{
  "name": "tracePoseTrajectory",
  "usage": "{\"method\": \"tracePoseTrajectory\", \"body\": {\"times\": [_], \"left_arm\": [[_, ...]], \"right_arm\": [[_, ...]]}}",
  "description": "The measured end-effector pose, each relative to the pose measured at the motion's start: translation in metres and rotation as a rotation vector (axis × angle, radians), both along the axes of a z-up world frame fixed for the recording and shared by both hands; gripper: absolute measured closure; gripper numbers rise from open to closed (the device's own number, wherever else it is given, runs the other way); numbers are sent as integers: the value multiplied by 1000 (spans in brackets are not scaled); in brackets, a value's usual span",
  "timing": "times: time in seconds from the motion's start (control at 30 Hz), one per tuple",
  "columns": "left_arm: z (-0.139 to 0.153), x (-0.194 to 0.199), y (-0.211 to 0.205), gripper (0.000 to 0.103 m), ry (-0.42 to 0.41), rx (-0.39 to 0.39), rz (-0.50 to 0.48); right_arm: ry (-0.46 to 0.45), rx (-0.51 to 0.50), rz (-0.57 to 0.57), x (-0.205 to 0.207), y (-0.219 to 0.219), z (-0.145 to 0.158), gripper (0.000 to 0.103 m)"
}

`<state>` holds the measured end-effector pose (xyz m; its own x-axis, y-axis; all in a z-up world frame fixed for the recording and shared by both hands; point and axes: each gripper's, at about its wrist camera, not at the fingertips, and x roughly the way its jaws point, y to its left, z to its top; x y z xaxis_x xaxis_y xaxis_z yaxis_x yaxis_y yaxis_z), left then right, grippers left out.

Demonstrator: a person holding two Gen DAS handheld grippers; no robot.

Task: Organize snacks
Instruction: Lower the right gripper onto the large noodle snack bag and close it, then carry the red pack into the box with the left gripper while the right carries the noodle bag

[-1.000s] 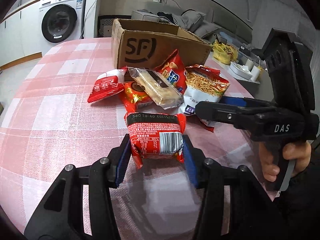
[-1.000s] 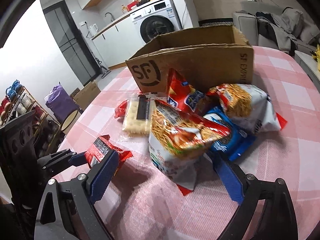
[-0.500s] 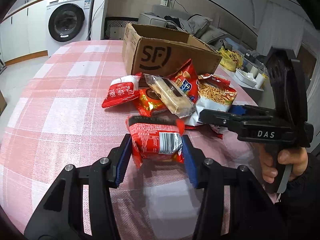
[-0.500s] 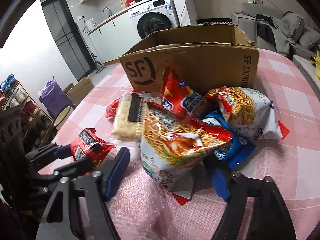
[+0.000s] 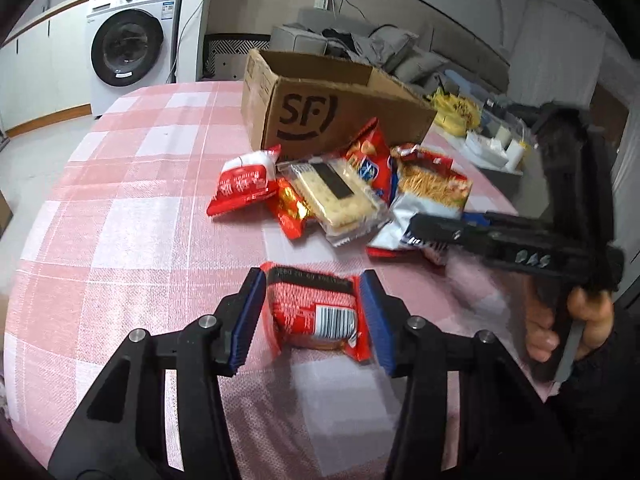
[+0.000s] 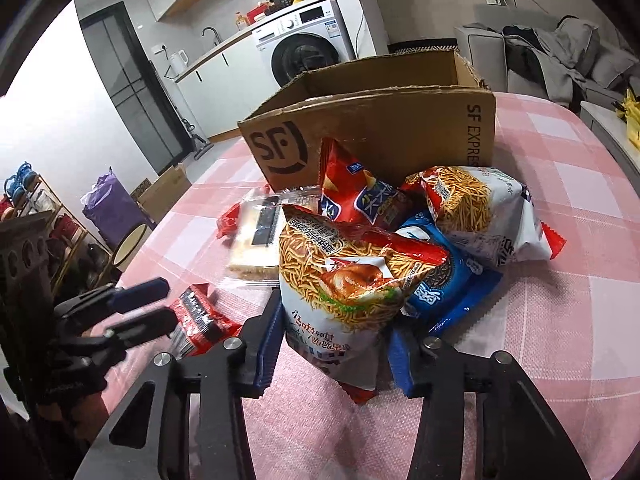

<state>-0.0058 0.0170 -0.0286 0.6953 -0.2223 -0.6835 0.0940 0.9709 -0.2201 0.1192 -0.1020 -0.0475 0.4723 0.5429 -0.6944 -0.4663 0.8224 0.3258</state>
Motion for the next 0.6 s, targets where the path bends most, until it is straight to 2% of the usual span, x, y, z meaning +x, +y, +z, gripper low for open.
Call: {"method": "tracePoseTrajectory", "body": {"times": [0.07,0.2,0.37,0.43,0.47,0.5,0.6], "left_arm": [[-5,3,-5,37,26,29,1],[-14,7,-12,22,67,48,-32],[-25,15,-15,22,124,75,-3],[-26,16,-16,25,118,84,-9],[-27,18,-17,30,121,94,-15],[-27,17,-19,42,114,102,-21],[-27,18,-21,53,103,102,-44]], "right_arm": [[-8,4,9,-3,-1,3,56],[-23,12,17,-8,-4,10,56],[-22,13,20,-10,-8,14,56],[-28,13,26,-11,-9,17,56],[-33,14,28,-12,-10,19,56],[-41,16,29,-13,-10,20,56],[-41,35,28,-14,-14,23,56]]}}
